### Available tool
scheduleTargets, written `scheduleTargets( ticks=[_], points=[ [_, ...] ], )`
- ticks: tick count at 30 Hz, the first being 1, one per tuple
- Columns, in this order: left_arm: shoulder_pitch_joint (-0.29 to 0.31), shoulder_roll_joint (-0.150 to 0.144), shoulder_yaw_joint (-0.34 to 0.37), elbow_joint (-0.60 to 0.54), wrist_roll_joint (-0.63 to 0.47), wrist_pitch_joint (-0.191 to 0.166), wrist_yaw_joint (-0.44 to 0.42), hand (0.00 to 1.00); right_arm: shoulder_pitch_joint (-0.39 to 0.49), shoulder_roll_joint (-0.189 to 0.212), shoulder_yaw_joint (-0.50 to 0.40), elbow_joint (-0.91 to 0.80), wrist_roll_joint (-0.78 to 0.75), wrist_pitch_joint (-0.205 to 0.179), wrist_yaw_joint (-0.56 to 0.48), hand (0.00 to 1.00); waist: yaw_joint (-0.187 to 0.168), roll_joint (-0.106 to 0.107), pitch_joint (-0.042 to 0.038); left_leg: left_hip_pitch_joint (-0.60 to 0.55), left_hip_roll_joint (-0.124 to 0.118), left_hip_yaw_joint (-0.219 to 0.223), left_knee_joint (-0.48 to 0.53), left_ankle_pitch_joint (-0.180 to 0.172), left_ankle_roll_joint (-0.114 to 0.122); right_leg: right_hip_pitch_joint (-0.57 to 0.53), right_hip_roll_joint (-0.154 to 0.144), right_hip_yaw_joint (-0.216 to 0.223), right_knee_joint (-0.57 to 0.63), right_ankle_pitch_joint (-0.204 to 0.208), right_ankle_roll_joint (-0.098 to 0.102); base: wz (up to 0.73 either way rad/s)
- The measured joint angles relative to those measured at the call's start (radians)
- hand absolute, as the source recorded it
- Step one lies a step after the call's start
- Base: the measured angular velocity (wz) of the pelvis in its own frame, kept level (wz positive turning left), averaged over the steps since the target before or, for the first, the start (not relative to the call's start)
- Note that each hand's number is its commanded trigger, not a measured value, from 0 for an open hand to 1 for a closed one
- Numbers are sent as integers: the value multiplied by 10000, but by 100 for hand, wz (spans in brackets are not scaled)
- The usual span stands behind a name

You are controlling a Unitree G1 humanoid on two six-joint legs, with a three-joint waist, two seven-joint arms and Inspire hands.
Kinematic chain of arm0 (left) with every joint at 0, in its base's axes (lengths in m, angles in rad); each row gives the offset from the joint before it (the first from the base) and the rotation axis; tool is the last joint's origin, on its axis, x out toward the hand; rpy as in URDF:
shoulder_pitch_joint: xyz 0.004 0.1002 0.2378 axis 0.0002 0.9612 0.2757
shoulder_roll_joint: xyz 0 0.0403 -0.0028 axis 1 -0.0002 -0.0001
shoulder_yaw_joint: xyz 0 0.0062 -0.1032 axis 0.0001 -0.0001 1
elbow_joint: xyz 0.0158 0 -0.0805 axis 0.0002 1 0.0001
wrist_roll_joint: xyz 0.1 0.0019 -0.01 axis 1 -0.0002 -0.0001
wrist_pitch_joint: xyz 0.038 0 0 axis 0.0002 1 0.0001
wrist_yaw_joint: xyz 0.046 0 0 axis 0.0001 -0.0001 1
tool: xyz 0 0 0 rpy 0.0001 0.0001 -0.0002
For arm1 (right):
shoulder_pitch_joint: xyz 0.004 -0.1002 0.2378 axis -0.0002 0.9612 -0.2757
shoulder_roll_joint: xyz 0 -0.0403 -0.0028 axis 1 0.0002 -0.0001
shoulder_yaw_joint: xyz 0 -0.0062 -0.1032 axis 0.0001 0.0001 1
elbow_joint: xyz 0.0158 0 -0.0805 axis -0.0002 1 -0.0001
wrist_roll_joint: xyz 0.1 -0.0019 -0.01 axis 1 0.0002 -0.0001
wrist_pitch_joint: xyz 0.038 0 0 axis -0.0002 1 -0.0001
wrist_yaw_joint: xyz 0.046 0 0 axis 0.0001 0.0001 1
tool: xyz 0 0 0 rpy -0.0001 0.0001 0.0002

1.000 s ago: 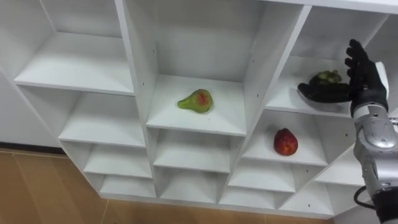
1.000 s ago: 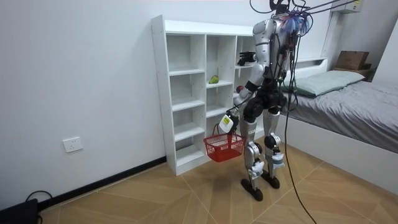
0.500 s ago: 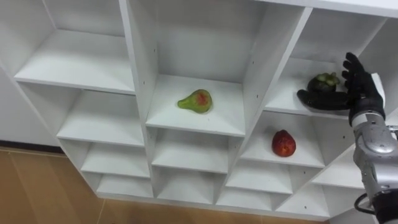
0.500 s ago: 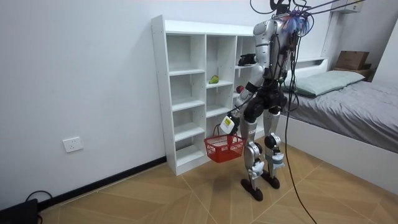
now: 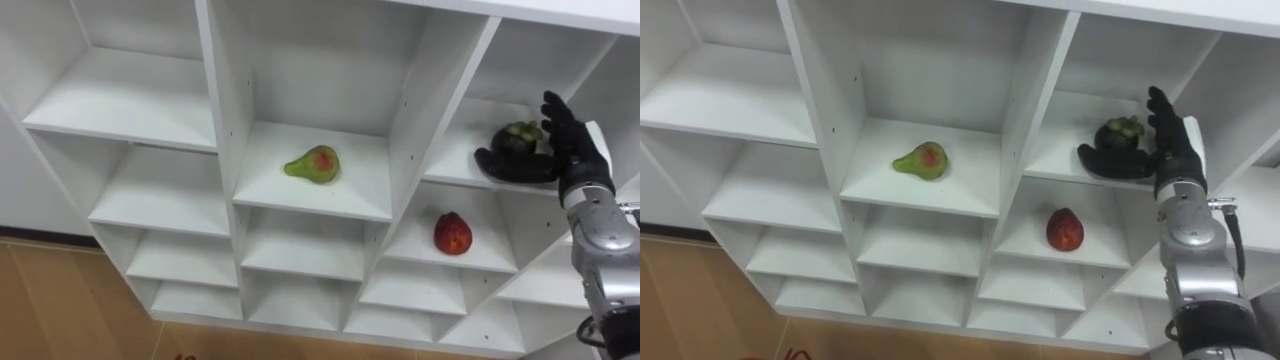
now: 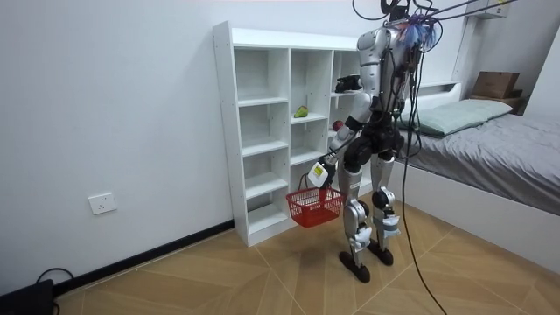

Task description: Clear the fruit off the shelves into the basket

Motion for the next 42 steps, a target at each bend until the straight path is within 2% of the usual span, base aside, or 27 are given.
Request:
scheduleTargets(
  ticks=[2,3,4,5,6,20,29,42],
  points=[
    [1,0,0,0,-4,0,5,100,0,0,0,15,-13,7,5,0,2,-3,-8,1,0,0,2,1,-1,3,0,-2,0,0,0,0],
    [10,0,0,0,-1,0,8,100,3,0,1,16,-156,8,14,19,4,-1,-7,4,0,1,6,1,-1,9,0,2,0,0,0,0],
    [18,0,0,0,-2,0,12,100,6,0,2,16,-250,7,20,65,4,1,-7,7,0,2,9,1,-1,13,0,3,0,0,-1,0],
    [33,0,0,0,1,-1,21,100,14,0,14,16,-349,5,29,95,-1,0,-7,12,-1,1,16,1,-1,22,-1,2,0,1,-1,0],
    [40,1,-1,0,1,-2,26,100,18,0,28,16,-388,1,28,100,-2,1,-7,13,-1,1,18,1,-1,26,-2,2,0,0,-1,0],
    [43,41,-203,2,-29,-15,37,100,17,-569,120,65,-1157,-128,-226,100,33,15,7,34,0,-1,33,4,-10,58,0,-8,0,1,-2,0],
    [40,64,-216,7,-32,-16,27,100,28,-578,207,12,-1162,-130,-203,100,27,-38,40,28,1,-89,3,1,-14,54,10,-26,0,1,-2,1],
    [-2,65,-216,5,-40,-32,51,100,52,-570,319,-35,-1059,-270,-189,100,19,-68,28,33,12,-9,18,5,-22,39,12,61,3,2,-3,-1]
  ],
)
